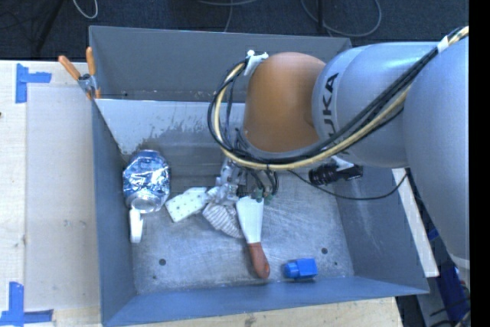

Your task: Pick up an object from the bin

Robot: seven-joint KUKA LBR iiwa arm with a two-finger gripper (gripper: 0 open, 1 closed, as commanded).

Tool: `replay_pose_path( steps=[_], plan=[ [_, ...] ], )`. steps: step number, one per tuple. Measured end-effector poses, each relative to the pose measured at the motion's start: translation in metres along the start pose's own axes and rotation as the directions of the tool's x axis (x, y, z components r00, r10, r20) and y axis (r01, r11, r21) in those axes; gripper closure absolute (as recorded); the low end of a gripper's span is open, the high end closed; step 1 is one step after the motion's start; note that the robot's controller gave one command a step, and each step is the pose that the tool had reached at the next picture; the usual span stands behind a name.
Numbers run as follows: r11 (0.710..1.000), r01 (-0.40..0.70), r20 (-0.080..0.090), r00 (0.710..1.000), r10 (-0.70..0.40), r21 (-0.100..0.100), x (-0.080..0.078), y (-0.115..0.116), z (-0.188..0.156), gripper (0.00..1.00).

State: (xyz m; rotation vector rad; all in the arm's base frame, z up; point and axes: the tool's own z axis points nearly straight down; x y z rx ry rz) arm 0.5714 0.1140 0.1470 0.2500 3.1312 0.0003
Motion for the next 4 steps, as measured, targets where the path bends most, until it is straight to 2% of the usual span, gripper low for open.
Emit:
replay_pose_path(
  steps=[4],
  plan=[
    [1.0,-0.002,0.002,1.0,0.002,-0.001,-0.001,0.0,-0.029,1.0]
  ],
)
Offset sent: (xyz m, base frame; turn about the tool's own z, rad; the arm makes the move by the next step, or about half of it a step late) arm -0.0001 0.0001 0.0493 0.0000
